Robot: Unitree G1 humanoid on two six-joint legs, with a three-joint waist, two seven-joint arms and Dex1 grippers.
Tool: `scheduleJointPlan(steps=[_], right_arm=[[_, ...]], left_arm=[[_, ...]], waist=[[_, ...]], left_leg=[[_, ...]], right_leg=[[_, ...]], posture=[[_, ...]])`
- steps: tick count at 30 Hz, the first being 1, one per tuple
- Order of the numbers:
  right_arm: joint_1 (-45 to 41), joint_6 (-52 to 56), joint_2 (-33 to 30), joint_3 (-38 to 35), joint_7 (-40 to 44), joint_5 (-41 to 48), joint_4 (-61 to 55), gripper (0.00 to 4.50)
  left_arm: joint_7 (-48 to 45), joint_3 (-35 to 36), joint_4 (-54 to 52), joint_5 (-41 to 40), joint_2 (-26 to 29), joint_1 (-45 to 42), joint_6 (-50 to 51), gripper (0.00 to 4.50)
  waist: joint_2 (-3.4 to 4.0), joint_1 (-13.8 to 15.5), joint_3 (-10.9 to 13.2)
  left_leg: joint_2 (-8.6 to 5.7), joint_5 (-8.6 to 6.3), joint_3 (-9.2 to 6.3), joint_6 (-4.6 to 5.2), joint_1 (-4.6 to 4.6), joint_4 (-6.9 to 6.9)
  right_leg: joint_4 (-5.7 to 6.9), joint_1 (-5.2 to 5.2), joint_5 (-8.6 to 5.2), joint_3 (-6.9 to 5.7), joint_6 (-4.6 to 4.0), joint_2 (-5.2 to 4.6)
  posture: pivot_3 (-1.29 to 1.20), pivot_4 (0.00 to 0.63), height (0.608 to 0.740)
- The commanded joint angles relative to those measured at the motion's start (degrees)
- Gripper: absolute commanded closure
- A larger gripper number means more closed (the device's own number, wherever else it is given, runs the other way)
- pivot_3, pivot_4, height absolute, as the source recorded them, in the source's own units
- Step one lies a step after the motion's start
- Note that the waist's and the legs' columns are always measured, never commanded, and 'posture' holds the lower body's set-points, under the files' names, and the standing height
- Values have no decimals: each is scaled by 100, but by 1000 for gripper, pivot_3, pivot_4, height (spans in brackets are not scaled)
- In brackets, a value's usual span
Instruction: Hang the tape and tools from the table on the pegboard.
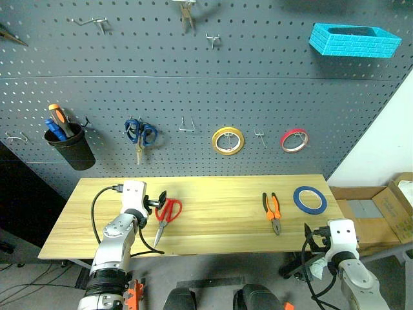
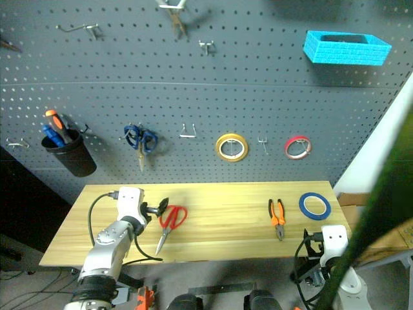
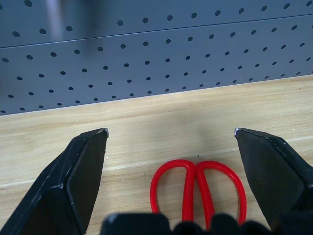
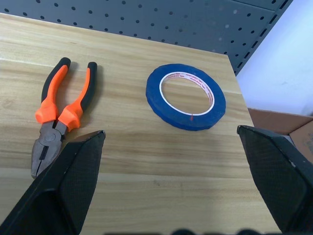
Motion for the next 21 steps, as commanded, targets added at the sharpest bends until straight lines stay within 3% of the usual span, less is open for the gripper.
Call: scheduleJointPlan(steps=[1,21], right_arm=[[-23,-101,-20,-38,-2,-22,-262,0],[5,-252,-28,-42,48,-19,-242,0]], left_arm=[[-22,-30,-229,40,40,-35,-126,45],[6,67,-195,52,56,-37,-192,45]], waist=[[1,0,2],[-10,4,102]], left_leg=[[0,0,0,0,0,0],[1,-2,0,-3,-4,-2]], right_leg=[[0,0,-2,0,-4,0],[-3,-2,-12,0,-17,0]], posture=[[69,100,740],[76,105,740]])
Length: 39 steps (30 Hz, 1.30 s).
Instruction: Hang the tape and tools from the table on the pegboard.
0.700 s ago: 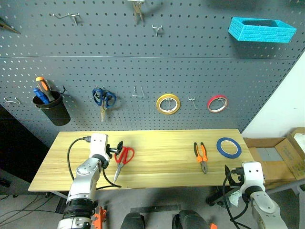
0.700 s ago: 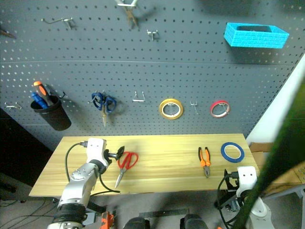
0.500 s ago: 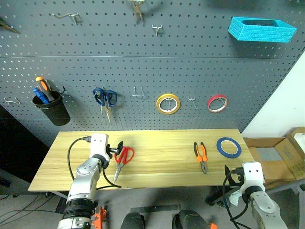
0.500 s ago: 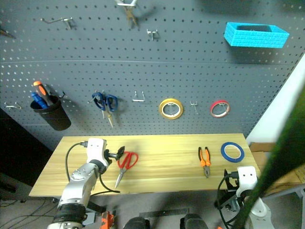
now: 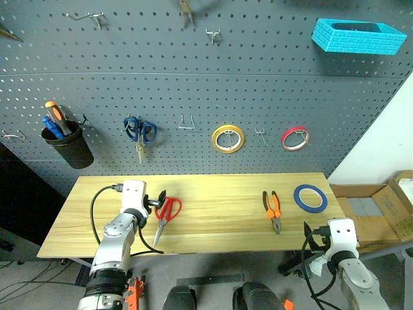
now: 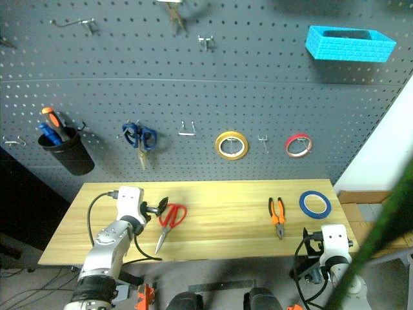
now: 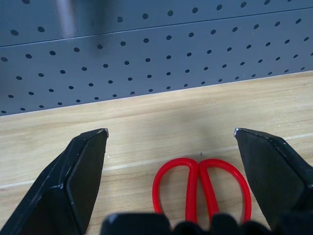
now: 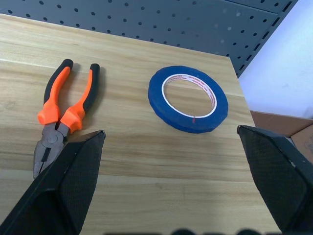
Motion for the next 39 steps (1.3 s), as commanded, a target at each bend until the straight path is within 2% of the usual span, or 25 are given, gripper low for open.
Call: scheduleJointPlan(steps=[1,9,13,14,17,22,27,32,39], right_arm=[[15,-122,-44,-46,23,-20,-242,0],[148,-59,-219,-2,278,-21,-388,0],[98,-56,-588,31,750,73,-397,0],[13,-54,-771,25,997,150,-339,0],[-404,-23,-1382,3,1814,389,19,0],[-1147,63,-2058,123,2857,635,908,0],[-2019,-112,-2514,210,3436,520,2096,0],[-2928,-676,-2691,351,3533,245,3363,0],[-3812,-1364,-2694,586,3677,-13,4664,0]], left_arm=[[-36,56,-197,-52,57,-36,-85,45],[-343,-39,-365,-154,83,4,105,45],[-1126,-415,-705,-385,72,-60,415,45],[-1439,-537,-870,-642,9,-142,691,45],[-2196,-1112,-1203,-1079,-189,-500,1445,45],[-2548,-1828,-1139,-1154,-698,-976,1852,45],[-2621,-2354,-943,-1067,-1364,-1419,1887,45],[-2633,-2652,-531,-893,-1760,-1826,1685,45],[-2713,-2807,-234,-740,-1990,-2053,1420,45]], waist=[[2,0,11],[6,0,53],[2,0,133],[-2,0,167],[11,0,383],[7,-14,607],[27,-21,899],[25,-39,1176],[27,-41,1380]], left_leg=[[0,0,0,0,0,0],[1,-1,0,-2,-1,-1],[-1,-1,0,-2,-4,0],[-3,-1,1,-2,-3,0],[-10,-1,1,-2,-4,6],[-76,8,-33,14,-38,9],[-88,8,-46,16,-95,12],[-91,8,-43,14,-101,12],[-95,20,-25,-6,-110,12]], right_leg=[[0,0,0,0,0,0],[-1,-2,-2,0,0,0],[-3,-4,-5,1,-4,-1],[-4,-3,-5,3,-4,-2],[-7,-3,-2,10,1,-4],[-9,-11,22,19,58,-1],[-17,-49,19,25,78,12],[-15,-56,8,36,99,10],[-1,-74,-2,42,117,-11]], posture=[[76,105,740],[70,126,740],[67,142,740],[53,176,740],[37,216,740],[7,286,740],[-9,351,740],[-16,393,740],[-9,416,740]])
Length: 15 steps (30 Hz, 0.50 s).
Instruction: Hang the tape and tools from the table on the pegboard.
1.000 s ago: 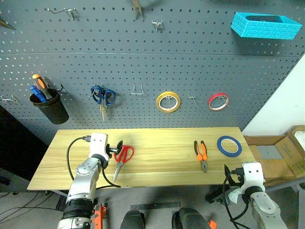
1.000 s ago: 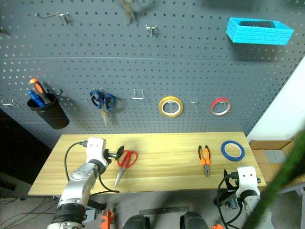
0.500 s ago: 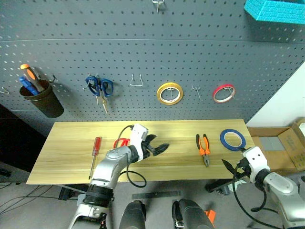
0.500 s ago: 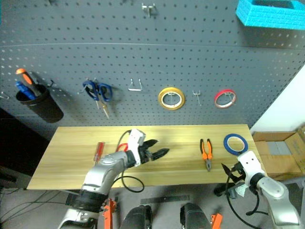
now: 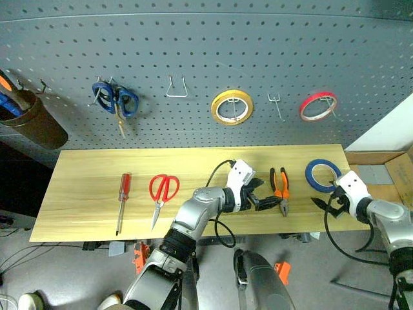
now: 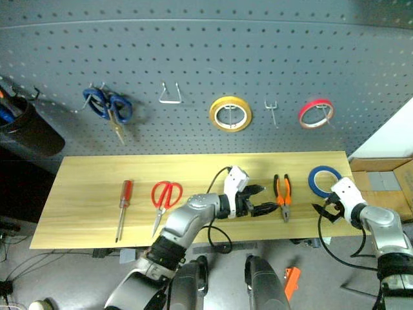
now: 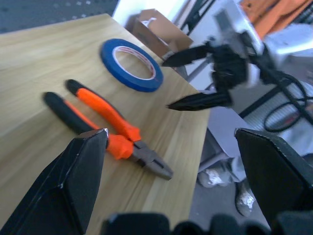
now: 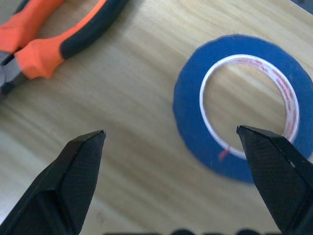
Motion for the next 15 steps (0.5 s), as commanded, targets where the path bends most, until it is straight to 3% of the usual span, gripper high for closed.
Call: scheduleJointPlan(steps=[1,6,15], right_arm=[[-181,-297,-31,10,99,-34,478,0],[-706,-585,101,38,95,-78,1584,0],[-1654,-15,269,-289,361,270,2886,0]], left_arm=[[-92,-77,-80,83,-34,-8,-278,45],[-164,-108,-257,138,136,160,-338,45],[-164,-44,-668,72,355,359,-93,45]], waist=[[3,-1,46],[3,-5,99],[-1,5,176]], left_leg=[[0,1,3,-1,1,0],[3,1,14,-4,6,-1],[3,3,18,-6,8,1]], right_leg=[[2,0,-1,0,3,-2],[5,0,-3,5,6,-16],[18,0,-7,5,19,-46]], posture=[[-5,417,740],[10,419,740],[35,413,740]])
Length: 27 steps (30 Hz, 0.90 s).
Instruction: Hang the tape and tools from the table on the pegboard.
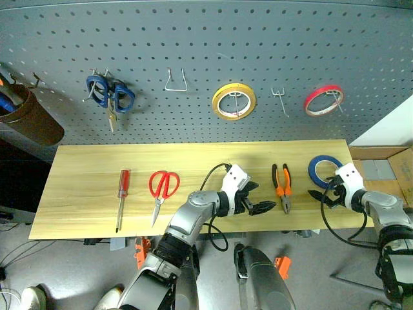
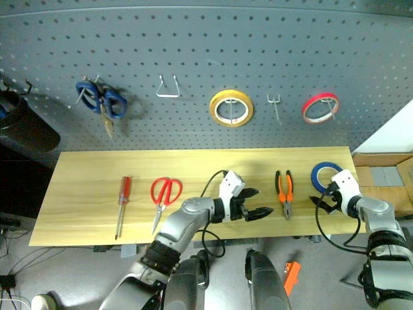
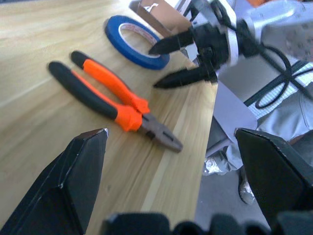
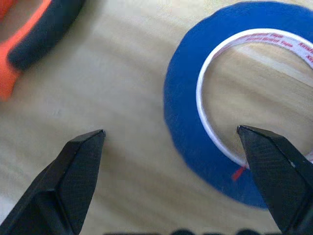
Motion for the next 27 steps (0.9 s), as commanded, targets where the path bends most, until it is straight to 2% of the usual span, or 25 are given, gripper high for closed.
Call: scheduleJointPlan(steps=[1,4,5,7,17,20,24,27], right_arm=[[-159,133,-14,-160,27,51,383,0],[-288,190,14,-138,20,-22,555,0],[-306,138,16,-93,-6,-85,582,288],[-322,99,28,-56,48,-126,613,576],[-291,-20,80,36,43,-288,641,3942],[-251,-99,63,34,-53,-349,614,4072],[-32,-598,-39,202,-814,-676,441,4073],[599,-928,-137,191,-1336,-791,-346,4073]], left_arm=[[-19,-21,-387,-82,-31,55,104,45],[-6,4,-396,-69,-20,34,138,45],[5,17,-390,-71,-24,17,149,0],[22,37,-386,-77,-30,-10,162,0],[17,53,-328,-84,-165,-94,90,0],[8,88,-254,-85,-197,-148,50,0],[-16,127,-184,-99,-226,-160,-62,0],[-62,169,-558,-191,-121,-24,16,0]], waist=[[-1,4,0],[-2,8,1],[-2,8,2],[-3,9,3],[-4,8,3],[-3,8,3],[-3,4,-3],[1,10,-18]], left_leg=[[-2,0,2,0,0,0],[-6,0,3,0,-2,0],[-5,-1,5,0,-1,-1],[-5,-1,5,-1,-1,-2],[-5,0,4,-1,-1,-2],[-4,0,4,-1,-1,-2],[-5,0,5,-2,-1,-1],[-8,0,5,-3,-3,0]], right_leg=[[0,0,-1,0,3,-4],[-2,1,-1,-1,9,-11],[-3,0,-1,0,9,-11],[-3,0,-1,-1,10,-11],[-3,1,-1,-2,12,-11],[-3,1,0,-3,12,-11],[-4,1,1,-2,15,-12],[-8,2,3,-4,19,-16]], posture=[[38,413,740],[45,419,740],[46,420,740],[46,420,740],[45,408,740],[36,397,740],[10,371,740],[-10,335,740]])
